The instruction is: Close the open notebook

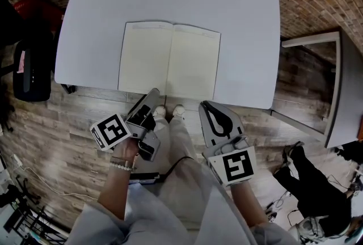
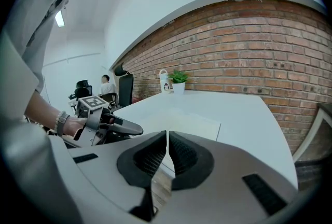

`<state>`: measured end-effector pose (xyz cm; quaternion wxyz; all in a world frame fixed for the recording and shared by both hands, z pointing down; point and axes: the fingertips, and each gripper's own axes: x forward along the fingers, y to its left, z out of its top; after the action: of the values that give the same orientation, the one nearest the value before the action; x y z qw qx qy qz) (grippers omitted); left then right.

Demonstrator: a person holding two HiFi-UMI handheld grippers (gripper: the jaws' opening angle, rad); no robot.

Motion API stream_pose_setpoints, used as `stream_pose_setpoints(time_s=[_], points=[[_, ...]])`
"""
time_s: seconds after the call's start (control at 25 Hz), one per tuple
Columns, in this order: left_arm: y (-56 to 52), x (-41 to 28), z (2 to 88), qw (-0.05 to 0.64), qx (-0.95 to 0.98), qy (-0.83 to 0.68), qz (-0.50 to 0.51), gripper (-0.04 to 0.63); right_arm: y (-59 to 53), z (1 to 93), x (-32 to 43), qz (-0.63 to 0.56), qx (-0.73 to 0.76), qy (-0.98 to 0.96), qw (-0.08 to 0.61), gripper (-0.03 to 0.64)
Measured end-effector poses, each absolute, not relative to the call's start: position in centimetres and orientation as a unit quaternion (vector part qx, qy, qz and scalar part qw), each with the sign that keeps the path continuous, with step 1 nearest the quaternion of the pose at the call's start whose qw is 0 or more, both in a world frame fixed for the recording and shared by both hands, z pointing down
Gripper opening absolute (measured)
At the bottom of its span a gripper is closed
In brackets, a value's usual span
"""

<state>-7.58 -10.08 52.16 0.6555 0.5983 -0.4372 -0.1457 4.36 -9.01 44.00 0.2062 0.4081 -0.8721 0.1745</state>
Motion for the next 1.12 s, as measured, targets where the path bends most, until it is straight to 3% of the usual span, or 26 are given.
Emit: stream_pose_setpoints(time_s=[0.24,0.36,0.48,1.12], points=[[-10.2,-7.5,52.1,0.666,0.585,-0.432,-0.167,0.204,-9.0,44.2,4.4,0.176,0.408,-0.871,0.208,0.044],[-9.9,-8.0,52.9,0.664,0.581,-0.445,-0.153,0.082,-9.0,44.3,4.4,0.177,0.408,-0.871,0.207,0.044],[-9.9,-7.8,52.9,0.663,0.579,-0.445,-0.164,0.047,-9.0,44.5,4.5,0.178,0.408,-0.871,0.207,0.045],[-9.4,-8.0,51.9,0.559,0.671,-0.486,-0.039,0.028,-8.1,44.2,4.6,0.176,0.417,-0.868,0.205,0.046]])
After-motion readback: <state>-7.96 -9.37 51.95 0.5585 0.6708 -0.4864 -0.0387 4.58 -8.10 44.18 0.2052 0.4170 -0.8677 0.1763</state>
